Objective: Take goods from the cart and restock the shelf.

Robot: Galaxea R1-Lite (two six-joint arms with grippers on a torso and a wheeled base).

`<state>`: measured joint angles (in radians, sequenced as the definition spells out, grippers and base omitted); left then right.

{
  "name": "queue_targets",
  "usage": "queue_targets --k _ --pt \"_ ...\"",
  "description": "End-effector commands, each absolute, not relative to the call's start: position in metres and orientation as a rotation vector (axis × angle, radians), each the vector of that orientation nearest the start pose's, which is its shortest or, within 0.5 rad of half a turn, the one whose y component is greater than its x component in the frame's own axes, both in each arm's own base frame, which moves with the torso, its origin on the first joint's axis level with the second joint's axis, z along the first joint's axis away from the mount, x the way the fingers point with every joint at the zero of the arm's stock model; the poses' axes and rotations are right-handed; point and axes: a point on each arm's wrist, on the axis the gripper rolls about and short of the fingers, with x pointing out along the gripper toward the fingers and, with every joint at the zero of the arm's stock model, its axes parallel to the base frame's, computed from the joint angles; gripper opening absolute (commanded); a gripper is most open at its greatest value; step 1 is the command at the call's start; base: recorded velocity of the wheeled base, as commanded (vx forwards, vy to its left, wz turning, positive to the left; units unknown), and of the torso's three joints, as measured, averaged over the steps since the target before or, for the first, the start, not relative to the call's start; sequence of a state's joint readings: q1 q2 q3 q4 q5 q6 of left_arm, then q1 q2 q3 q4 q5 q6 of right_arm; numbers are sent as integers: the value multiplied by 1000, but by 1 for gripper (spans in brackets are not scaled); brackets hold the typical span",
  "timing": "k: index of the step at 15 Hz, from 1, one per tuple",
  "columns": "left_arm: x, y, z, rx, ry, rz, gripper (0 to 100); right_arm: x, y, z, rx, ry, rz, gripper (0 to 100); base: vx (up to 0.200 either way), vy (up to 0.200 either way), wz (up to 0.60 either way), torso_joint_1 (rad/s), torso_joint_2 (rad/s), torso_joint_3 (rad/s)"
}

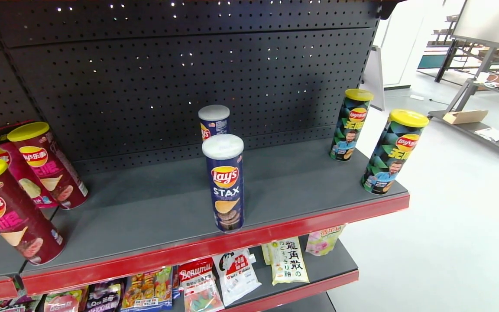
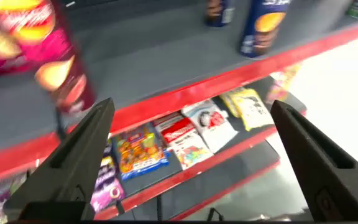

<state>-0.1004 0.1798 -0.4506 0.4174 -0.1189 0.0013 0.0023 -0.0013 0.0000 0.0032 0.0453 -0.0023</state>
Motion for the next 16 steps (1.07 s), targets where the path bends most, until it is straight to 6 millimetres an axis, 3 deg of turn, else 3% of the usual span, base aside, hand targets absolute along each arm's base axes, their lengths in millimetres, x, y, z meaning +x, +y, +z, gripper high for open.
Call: queue_targets --k 1,3,9,16 --pt "-50 3 152 -7 119 -203 100 -23 1 75 -3 3 49 100 0 0 0 0 0 0" --pt "-46 3 153 -17 131 -173 100 -23 1 75 -1 3 48 100 0 0 0 0 0 0" --pt "-39 3 151 -11 145 -112 100 -23 1 75 -3 3 49 100 0 0 600 3 0 2" --pt "-50 7 154 -11 106 46 100 -22 1 76 -3 11 52 100 0 0 0 0 0 0"
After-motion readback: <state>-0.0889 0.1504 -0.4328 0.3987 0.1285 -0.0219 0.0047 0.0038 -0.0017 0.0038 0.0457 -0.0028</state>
